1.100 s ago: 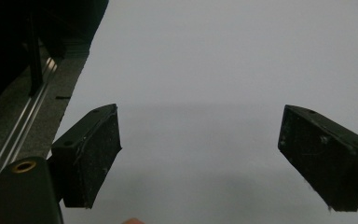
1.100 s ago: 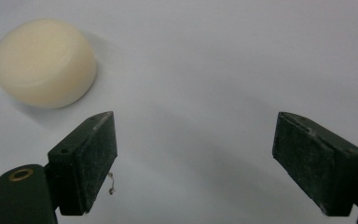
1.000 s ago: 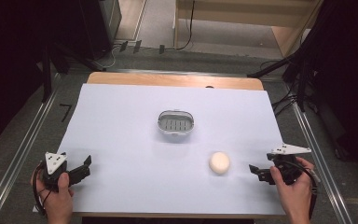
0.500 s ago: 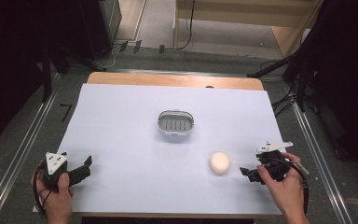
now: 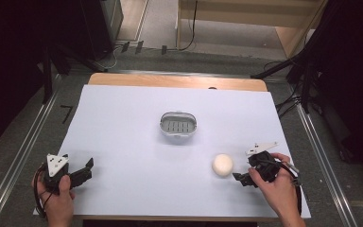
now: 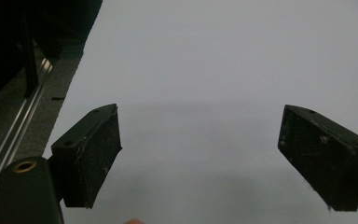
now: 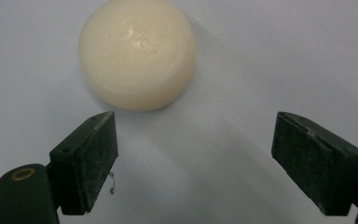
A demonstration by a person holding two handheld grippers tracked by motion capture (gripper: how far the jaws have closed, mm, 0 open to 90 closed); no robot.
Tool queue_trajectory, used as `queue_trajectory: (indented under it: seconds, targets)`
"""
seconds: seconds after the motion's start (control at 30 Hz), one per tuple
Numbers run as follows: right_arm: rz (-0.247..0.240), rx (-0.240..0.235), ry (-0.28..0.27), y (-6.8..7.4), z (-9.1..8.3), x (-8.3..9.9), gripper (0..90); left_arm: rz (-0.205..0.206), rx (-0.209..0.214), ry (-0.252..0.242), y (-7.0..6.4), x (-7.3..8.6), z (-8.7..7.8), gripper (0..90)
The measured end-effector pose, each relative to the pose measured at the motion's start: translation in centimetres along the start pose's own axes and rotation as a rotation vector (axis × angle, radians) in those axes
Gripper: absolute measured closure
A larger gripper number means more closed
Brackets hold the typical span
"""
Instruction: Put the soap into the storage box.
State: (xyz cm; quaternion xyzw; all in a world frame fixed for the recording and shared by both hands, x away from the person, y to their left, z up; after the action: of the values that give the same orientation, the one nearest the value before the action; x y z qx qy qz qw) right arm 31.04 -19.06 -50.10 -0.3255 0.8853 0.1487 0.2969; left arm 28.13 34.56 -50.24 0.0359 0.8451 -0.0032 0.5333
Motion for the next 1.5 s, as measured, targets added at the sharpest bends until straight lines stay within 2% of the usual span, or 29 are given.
queue_trajectory:
  seconds: [0.67, 0.73, 0.83, 1.07, 1.5]
  targets:
    - [-0.022, -0.074, 0.016, 2.9, 2.1, -1.5, 13.9, -0.001, 0.006, 0.007, 0.0, 0.0, 0.0, 14.0]
    - [-0.022, -0.071, 0.023, 3.1, 2.4, -1.7, 14.3, 0.003, 0.008, 0.010, 0.0, 0.0, 0.1, 14.0]
    - [-0.036, -0.033, 0.038, 3.2, 2.8, -1.8, 15.4, 0.003, 0.008, 0.015, 0.0, 0.0, 0.1, 14.0]
    - [-0.014, -0.032, 0.019, 3.3, 3.2, -2.4, 18.2, -0.002, 0.016, 0.015, 0.0, 0.1, 0.1, 14.0]
    - [0.012, -0.006, 0.030, 3.4, 4.3, -2.8, 18.3, -0.003, 0.018, 0.019, 0.0, 0.1, 0.1, 14.1]
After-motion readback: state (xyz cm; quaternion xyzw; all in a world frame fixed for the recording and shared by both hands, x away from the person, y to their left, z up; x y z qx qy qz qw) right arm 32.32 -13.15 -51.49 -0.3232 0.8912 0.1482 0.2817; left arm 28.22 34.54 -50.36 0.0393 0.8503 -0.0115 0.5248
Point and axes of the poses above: each handheld gripper's, and its own axes: z roughly forward along the jaws, x roughly out of its underside, y roughly to its left, the point moved 7 cm from there along z, roughly forward along the jaws, and after that the axes turned 7 degrees about -y, right-handed, at the moved point
